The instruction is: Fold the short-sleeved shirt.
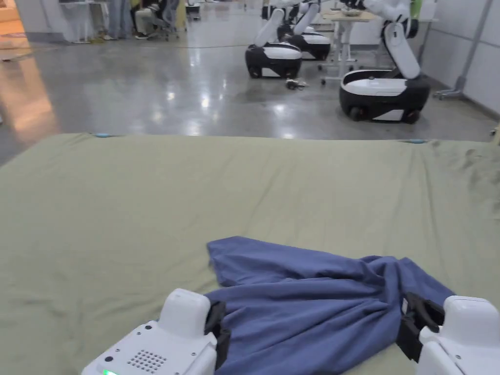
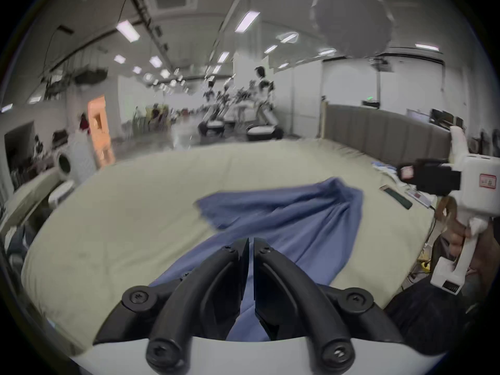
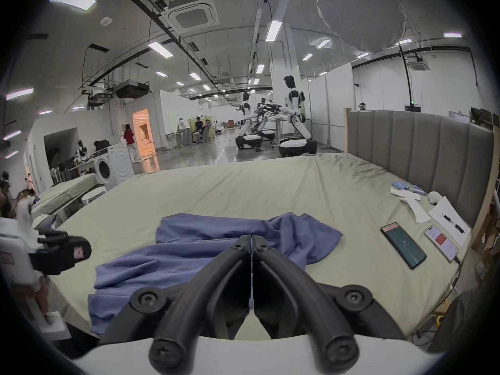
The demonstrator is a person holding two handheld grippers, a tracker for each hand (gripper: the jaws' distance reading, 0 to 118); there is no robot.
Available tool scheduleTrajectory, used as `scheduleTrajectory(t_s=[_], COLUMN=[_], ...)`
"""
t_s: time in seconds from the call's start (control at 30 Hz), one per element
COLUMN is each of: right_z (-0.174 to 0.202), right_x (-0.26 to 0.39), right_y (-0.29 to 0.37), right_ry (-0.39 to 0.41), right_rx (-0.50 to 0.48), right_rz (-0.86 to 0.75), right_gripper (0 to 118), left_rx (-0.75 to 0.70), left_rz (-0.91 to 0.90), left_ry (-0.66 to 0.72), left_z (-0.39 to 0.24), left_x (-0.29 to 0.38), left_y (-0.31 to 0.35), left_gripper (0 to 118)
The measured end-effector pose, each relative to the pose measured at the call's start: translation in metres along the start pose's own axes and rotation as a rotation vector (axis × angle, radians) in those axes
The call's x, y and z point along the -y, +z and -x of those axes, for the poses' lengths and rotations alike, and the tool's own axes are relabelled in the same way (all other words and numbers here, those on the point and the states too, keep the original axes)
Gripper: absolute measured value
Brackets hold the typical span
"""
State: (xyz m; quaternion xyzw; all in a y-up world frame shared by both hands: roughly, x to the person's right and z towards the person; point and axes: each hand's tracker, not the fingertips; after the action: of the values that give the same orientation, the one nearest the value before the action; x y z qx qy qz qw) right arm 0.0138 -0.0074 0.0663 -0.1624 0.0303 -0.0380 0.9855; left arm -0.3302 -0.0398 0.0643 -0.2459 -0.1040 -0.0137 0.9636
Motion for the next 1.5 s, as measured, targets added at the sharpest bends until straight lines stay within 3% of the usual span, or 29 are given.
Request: scheduleTrajectory(t_s=[0.07, 0.3, 0.47, 0.5, 0.6, 0.63, 0.7, 0.87, 0.9, 0.93, 0.97, 1.0, 1.13, 1.27, 1.5], right_z=[0.010, 0.039, 0.047, 0.047, 0.048, 0.048, 0.047, 0.041, 0.038, 0.033, 0.028, 0.024, -0.002, -0.041, -0.140], right_x=[0.000, -0.004, -0.006, -0.006, -0.006, -0.006, -0.005, -0.008, -0.009, -0.009, -0.010, -0.010, -0.012, -0.013, -0.017], right_y=[-0.004, -0.009, -0.016, -0.017, -0.021, -0.021, -0.023, -0.023, -0.024, -0.024, -0.025, -0.026, -0.034, -0.058, -0.129], right_ry=[-0.004, 0.013, 0.037, 0.036, 0.041, 0.041, 0.042, 0.045, 0.041, 0.036, 0.033, 0.030, 0.024, 0.074, 0.079], right_rx=[-0.017, -0.041, -0.037, -0.037, -0.028, -0.025, -0.020, -0.002, 0.002, 0.007, 0.015, 0.022, 0.071, 0.139, 0.257], right_rz=[0.003, 0.021, 0.029, 0.030, 0.037, 0.039, 0.042, 0.048, 0.050, 0.053, 0.053, 0.054, 0.083, 0.158, 0.418], right_gripper=[2, 2, 2, 2, 2, 2, 2, 2, 2, 2, 2, 2, 2, 2, 2], left_rx=[-0.070, -0.224, -0.118, -0.098, -0.066, -0.070, -0.086, -0.078, -0.073, -0.075, -0.081, -0.115, -0.086, -0.056, -0.007], left_rz=[0.078, 0.251, 0.312, 0.322, 0.309, 0.314, 0.324, 0.518, 0.469, 0.458, 0.448, 0.397, 0.396, 0.315, 0.250], left_ry=[0.089, 0.105, 0.123, 0.130, 0.095, 0.084, 0.080, 0.038, 0.040, 0.038, 0.044, 0.055, 0.077, 0.084, 0.128], left_z=[0.043, 0.157, 0.176, 0.172, 0.161, 0.159, 0.155, 0.146, 0.151, 0.151, 0.151, 0.151, 0.143, 0.132, 0.124], left_x=[0.007, 0.012, 0.017, 0.018, 0.027, 0.031, 0.034, 0.050, 0.054, 0.049, 0.043, 0.038, 0.030, 0.017, -0.002], left_y=[0.000, -0.022, -0.045, -0.049, -0.067, -0.074, -0.086, -0.111, -0.113, -0.110, -0.106, -0.100, -0.079, -0.057, -0.039], left_gripper=[7, 7, 7, 16, 91, 99, 99, 87, 77, 54, 17, 7, 6, 6, 6])
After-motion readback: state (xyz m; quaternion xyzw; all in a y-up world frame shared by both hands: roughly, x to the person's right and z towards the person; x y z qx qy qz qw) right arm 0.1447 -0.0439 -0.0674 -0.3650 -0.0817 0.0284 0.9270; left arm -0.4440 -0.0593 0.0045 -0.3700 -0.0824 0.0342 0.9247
